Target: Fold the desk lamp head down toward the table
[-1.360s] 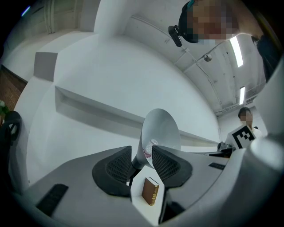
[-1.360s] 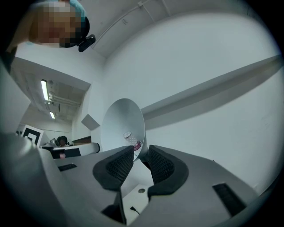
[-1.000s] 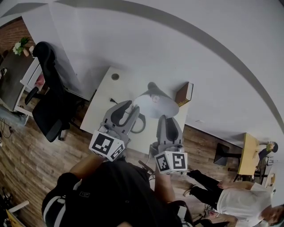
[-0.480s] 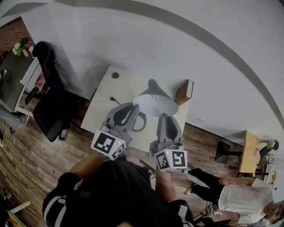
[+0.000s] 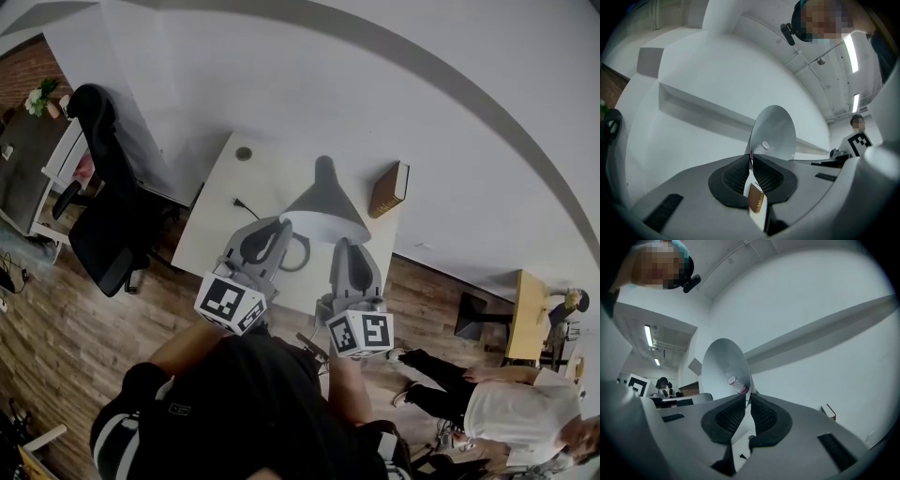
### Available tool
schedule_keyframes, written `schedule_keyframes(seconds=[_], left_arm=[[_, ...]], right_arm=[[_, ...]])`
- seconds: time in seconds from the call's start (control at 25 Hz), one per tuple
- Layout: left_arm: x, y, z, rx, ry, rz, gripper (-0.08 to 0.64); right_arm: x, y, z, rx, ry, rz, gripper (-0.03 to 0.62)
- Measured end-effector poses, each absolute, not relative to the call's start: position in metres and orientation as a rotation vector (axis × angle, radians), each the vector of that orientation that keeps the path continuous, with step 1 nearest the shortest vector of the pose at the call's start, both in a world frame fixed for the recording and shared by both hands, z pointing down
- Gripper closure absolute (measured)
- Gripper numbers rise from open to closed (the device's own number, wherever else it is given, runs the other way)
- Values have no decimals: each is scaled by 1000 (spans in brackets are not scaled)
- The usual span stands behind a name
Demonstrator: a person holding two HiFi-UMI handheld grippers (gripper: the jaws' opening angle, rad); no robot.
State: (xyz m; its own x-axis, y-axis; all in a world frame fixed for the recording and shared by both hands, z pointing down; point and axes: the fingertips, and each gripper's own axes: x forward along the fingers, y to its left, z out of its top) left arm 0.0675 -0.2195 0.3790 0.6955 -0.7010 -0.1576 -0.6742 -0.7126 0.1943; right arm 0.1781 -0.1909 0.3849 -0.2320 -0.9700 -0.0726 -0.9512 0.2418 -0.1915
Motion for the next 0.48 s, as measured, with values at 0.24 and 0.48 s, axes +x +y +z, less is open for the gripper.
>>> schedule_keyframes(seconds=[0.24, 0.48], left_arm=[[67, -218, 387, 2784, -1131, -326, 514], [66, -215, 395, 2779, -1132, -318, 517]], right_arm=[[178, -189, 393, -1832, 2335, -171, 549], [177, -186, 401, -1849, 2337, -184, 552]])
